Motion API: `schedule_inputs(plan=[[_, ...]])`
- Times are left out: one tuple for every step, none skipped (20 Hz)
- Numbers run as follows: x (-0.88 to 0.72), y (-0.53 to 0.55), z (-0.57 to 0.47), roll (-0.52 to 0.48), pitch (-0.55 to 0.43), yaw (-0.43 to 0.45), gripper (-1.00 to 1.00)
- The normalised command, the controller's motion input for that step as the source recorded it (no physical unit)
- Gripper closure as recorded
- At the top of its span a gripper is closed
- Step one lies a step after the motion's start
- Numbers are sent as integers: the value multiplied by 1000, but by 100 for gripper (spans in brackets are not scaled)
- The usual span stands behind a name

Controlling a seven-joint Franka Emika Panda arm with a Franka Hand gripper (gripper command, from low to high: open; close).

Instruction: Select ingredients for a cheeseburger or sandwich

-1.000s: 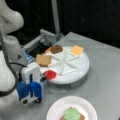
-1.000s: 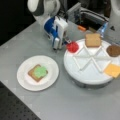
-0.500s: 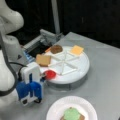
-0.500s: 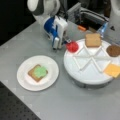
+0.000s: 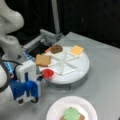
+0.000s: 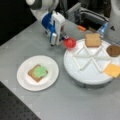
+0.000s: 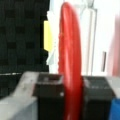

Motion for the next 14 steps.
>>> schedule_inputs(plan=[[187,-133,330,-168,209,238,100],[200,-128,346,-183,221,255,100],[211,-120,361,-198,229,266,100],[210,-109,349,-192,224,265,100],[219,-99,345,-221,231,272,100],[223,-92,345,-236,231,276,100],[216,-80,327,-226,223,269,100],[211,-69,311,-273,219,273,100],[212,-67,294,-291,210,276,100],[204,-63,265,-279,200,267,100],[210,-65,233,-293,184,273,100],[220,-66,202,-301,170,267,100],[216,-64,171,-284,161,251,100],[221,-64,143,-284,149,240,100]])
